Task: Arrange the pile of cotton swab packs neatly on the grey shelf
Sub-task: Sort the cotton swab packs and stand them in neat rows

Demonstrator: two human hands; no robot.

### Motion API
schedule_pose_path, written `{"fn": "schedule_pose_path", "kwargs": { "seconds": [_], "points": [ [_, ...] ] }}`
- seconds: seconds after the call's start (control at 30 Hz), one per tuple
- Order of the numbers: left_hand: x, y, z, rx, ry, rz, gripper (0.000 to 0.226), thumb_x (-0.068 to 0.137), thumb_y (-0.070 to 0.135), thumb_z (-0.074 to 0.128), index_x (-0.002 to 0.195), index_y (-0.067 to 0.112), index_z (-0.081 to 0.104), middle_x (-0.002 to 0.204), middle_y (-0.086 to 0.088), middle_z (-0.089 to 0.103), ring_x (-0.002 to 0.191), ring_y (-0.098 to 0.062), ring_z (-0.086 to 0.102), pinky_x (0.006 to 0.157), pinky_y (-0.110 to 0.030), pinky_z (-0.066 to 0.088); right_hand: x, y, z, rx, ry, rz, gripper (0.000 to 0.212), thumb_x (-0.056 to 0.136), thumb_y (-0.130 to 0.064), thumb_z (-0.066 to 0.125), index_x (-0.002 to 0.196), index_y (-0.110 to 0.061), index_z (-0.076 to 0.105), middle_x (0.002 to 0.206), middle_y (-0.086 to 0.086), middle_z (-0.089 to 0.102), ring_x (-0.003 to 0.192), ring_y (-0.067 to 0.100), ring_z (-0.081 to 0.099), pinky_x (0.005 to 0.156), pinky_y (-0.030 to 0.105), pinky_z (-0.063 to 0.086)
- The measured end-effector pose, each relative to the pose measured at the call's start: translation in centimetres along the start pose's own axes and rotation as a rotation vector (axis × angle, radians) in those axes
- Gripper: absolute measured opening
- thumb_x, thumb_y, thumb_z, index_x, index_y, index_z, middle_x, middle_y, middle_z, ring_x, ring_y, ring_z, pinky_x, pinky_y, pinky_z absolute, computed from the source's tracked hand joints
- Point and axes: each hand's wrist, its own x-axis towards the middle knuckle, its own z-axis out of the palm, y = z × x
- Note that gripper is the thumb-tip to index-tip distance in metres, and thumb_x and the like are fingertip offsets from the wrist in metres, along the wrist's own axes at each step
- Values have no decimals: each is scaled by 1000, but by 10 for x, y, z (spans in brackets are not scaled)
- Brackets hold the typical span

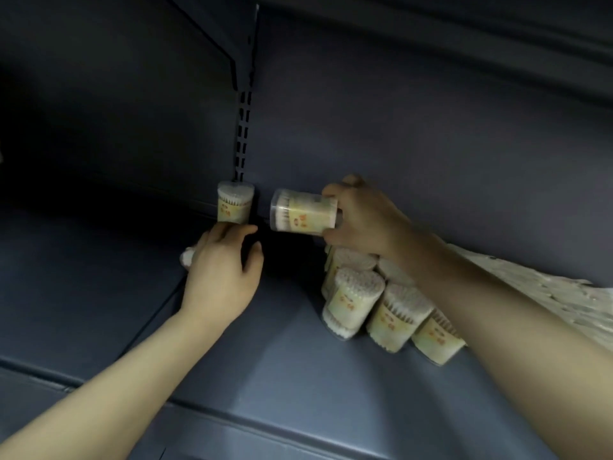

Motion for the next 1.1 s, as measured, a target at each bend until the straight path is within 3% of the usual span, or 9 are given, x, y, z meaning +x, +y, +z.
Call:
{"fn": "schedule_pose_path", "kwargs": {
  "seconds": [0.2,0.4,0.53,0.63,0.77,0.87,1.0,1.1],
  "points": [
    [0,17,-3,-189,-55,-58,29,90,9,52,118,11,60,108,1,57,99,-9,50,81,-15,33,-35,8,-19,53,40,27,59,69,-20,75,122,-11,51,126,8,43,112,22,46,91,28,38],
    [-9,45,-1,-494,-118,-132,32,95,22,47,122,10,58,113,11,56,105,-2,50,75,5,30,-63,18,-20,117,61,87,56,68,-23,72,120,-17,51,122,1,43,110,13,43,81,17,30],
    [-12,63,3,-639,-246,-167,31,93,36,49,116,18,58,106,16,61,97,8,54,76,2,35,-79,19,-22,176,47,151,59,70,-28,72,124,-22,49,122,0,43,107,14,47,86,23,40],
    [-12,77,8,-683,-229,-195,33,91,32,51,115,12,60,101,9,63,88,9,55,68,3,38,-90,17,-22,192,33,196,62,70,-31,72,126,-23,48,122,0,42,108,16,49,90,29,43],
    [-8,91,12,-716,-188,-270,26,89,31,55,108,14,61,86,17,59,78,9,55,61,1,41,-102,18,-17,192,42,234,61,69,-34,71,126,-25,48,123,1,42,110,21,50,93,35,44],
    [-6,95,13,-720,-209,-281,25,88,30,58,108,15,63,88,13,62,84,0,59,69,-8,47,-107,20,-13,222,71,222,56,68,-31,72,120,-22,52,116,1,43,110,20,49,91,34,43],
    [-3,99,9,-724,-217,-242,12,87,26,60,97,19,62,85,15,62,79,4,58,67,-7,45,-114,25,-13,344,61,197,46,67,-29,75,109,-19,58,106,-4,47,107,18,52,89,39,45],
    [3,102,6,-749,-206,-250,13,86,28,60,83,16,65,78,8,64,71,4,58,66,-12,47,-119,28,-13,428,70,172,41,70,-17,75,108,-18,60,106,4,56,96,16,58,86,39,48]
  ]
}}
